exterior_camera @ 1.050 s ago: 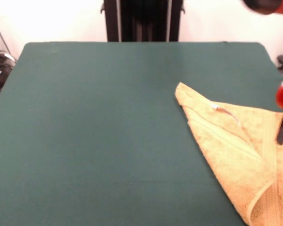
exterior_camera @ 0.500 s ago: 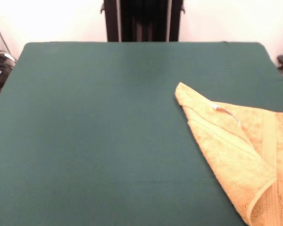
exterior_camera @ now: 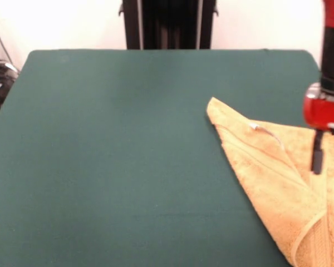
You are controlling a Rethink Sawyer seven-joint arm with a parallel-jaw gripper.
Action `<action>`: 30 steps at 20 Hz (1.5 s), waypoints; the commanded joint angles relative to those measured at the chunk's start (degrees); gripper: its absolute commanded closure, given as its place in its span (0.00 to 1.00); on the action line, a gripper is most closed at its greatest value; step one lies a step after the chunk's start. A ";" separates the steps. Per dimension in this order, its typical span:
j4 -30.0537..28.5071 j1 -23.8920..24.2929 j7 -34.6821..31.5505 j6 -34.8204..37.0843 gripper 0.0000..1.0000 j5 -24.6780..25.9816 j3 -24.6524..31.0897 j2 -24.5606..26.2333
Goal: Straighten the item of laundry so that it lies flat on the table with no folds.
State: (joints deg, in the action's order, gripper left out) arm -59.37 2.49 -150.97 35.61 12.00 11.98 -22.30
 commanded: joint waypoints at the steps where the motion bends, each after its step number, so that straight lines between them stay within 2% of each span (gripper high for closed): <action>1: -13.16 0.37 17.00 -1.59 0.00 5.35 7.65 -1.11; 9: -12.37 -0.43 14.90 -3.13 0.00 7.95 8.38 -0.08; 14: -13.74 0.23 16.09 -5.13 0.00 9.51 11.36 0.74; 19: -13.90 -1.70 13.09 -4.97 0.00 11.69 10.10 1.10; 24: -17.06 -2.26 9.26 -4.73 0.00 12.10 7.85 0.49; 30: -20.08 -0.51 11.52 -4.47 0.00 12.81 8.43 -1.25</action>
State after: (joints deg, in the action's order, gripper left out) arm -69.17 1.98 -148.76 32.06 22.25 15.77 -23.25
